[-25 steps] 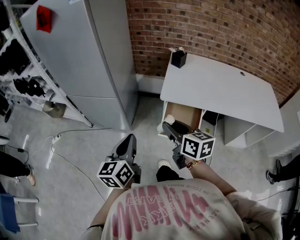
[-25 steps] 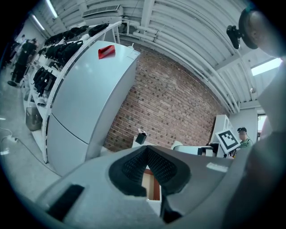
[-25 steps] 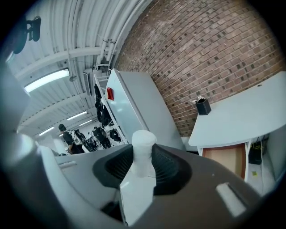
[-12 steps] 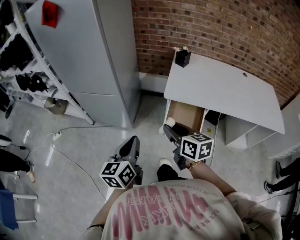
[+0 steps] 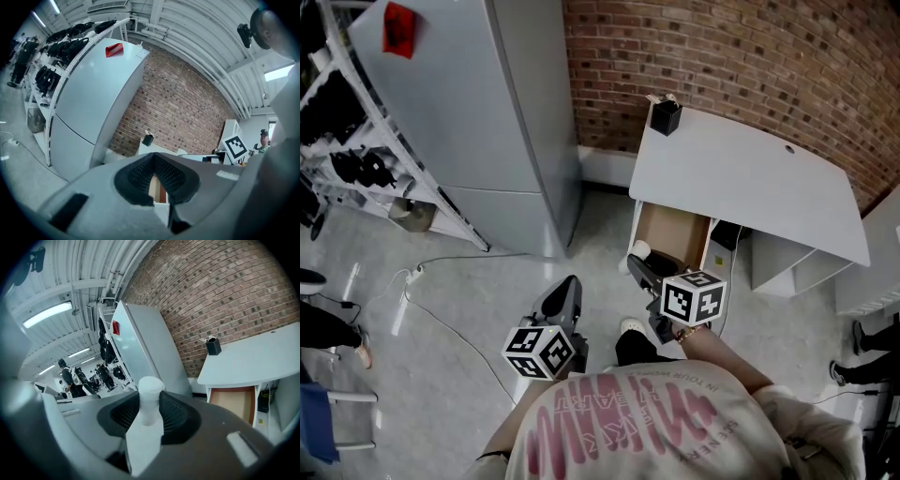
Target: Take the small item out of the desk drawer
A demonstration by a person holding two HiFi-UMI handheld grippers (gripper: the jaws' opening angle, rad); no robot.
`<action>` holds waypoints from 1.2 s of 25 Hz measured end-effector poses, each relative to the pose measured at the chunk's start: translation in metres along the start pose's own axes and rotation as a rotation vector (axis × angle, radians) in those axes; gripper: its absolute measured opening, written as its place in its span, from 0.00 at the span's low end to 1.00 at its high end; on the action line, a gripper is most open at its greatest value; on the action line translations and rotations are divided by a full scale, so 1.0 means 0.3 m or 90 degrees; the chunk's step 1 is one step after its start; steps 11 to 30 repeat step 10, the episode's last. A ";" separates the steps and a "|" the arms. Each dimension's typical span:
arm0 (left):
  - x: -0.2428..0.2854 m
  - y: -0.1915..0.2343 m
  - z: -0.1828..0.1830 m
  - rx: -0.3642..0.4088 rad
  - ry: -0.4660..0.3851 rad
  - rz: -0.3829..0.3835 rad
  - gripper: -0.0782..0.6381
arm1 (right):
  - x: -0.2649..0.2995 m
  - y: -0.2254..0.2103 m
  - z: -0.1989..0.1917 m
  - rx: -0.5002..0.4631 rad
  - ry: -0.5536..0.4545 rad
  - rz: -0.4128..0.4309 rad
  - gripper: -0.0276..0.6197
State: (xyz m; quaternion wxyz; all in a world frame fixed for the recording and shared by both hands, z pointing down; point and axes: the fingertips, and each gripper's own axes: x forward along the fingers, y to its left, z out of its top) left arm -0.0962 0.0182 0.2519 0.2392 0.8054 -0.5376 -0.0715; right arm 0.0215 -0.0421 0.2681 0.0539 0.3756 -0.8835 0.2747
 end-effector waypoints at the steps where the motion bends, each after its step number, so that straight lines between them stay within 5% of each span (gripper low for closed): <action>1: 0.000 0.001 -0.003 -0.002 0.001 0.000 0.11 | 0.001 -0.001 -0.003 -0.001 0.002 0.000 0.26; 30: 0.003 0.034 -0.003 -0.012 0.008 0.001 0.11 | 0.041 0.010 -0.016 -0.003 0.019 -0.003 0.26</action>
